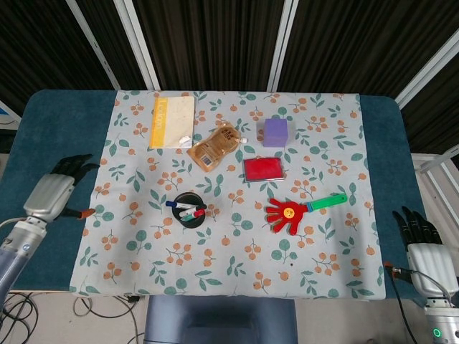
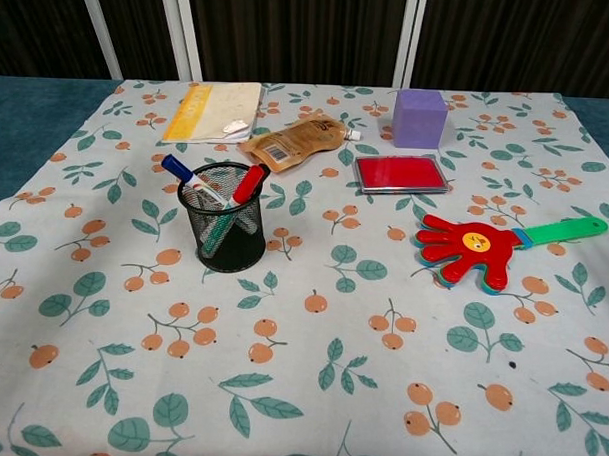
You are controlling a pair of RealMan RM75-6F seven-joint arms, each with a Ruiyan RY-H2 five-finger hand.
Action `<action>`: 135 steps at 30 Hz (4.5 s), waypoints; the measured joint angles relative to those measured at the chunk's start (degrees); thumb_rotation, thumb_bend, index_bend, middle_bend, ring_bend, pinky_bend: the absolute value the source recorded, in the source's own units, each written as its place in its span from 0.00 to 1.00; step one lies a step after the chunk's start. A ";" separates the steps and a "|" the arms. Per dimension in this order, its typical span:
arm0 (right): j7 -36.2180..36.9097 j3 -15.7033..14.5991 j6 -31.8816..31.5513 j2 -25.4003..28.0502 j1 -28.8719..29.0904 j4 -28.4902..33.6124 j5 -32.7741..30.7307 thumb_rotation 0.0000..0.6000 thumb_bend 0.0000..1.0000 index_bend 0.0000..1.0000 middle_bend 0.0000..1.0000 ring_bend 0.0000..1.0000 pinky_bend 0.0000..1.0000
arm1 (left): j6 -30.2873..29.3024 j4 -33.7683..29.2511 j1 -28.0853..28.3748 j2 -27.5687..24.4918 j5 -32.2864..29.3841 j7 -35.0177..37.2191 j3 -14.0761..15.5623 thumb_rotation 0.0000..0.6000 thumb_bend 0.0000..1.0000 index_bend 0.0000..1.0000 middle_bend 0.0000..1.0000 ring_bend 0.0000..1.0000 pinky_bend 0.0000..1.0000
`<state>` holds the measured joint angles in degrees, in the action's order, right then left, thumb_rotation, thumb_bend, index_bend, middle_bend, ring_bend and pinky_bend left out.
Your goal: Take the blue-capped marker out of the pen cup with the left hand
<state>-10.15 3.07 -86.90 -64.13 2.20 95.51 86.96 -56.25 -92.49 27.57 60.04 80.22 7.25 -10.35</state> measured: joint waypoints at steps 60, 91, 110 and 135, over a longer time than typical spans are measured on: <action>0.89 0.20 0.87 0.50 0.18 -0.33 -1.38 1.00 0.04 0.00 0.00 0.00 0.15 | -0.19 4.81 10.45 24.64 -9.34 -11.78 0.32 1.00 0.32 0.48 0.11 0.00 0.08; 1.02 -0.04 1.17 0.71 0.23 0.00 -1.26 1.00 0.04 0.00 0.00 0.00 0.15 | -0.59 4.10 11.39 24.93 -9.97 -13.14 0.12 1.00 0.40 0.57 0.16 0.00 0.08; 0.29 -0.07 2.11 0.44 0.62 0.15 -1.89 1.00 0.04 0.00 0.00 0.00 0.15 | -2.68 -5.39 10.57 14.16 -9.68 -9.39 -3.72 1.00 0.40 0.59 0.17 0.00 0.08; -1.67 -0.19 2.97 -0.10 1.02 0.59 -2.51 1.00 0.04 0.00 0.00 0.00 0.15 | 0.67 10.72 8.38 10.21 -10.51 7.17 -4.10 1.00 0.40 0.60 0.17 0.00 0.08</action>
<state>-11.83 2.88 -83.92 -64.23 3.22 96.10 84.44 -55.59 -81.77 35.95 70.25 69.71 14.43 -14.45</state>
